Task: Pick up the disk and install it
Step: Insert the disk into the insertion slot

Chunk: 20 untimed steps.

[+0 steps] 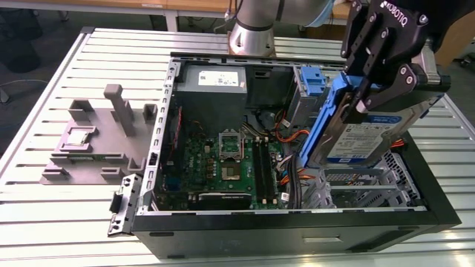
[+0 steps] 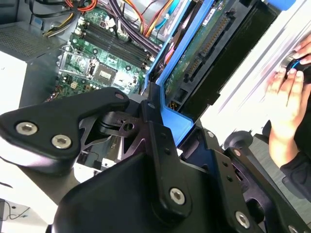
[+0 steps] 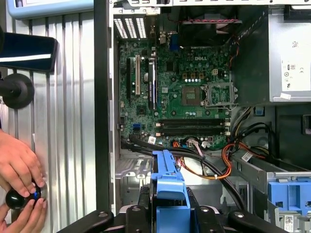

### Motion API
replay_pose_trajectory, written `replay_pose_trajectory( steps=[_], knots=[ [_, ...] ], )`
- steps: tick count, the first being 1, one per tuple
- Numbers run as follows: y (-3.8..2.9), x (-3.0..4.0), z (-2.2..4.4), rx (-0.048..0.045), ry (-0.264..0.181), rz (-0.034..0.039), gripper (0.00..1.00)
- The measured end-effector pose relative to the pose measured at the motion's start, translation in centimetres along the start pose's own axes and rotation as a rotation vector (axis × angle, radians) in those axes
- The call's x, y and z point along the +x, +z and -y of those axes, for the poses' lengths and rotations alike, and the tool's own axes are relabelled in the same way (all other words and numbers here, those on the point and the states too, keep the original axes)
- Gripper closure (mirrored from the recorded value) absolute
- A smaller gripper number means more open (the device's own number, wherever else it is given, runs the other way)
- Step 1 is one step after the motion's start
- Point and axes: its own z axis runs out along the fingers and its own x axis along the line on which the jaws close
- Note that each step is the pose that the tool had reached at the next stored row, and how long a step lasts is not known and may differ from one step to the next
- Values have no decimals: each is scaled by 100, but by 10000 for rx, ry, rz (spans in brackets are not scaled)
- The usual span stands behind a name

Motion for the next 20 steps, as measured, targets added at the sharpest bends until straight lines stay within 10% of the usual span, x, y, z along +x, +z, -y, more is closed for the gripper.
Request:
replay_pose_trajectory(
  steps=[20],
  knots=[
    [64, 7, 226, -8, 0, 1, 63]
  ],
)
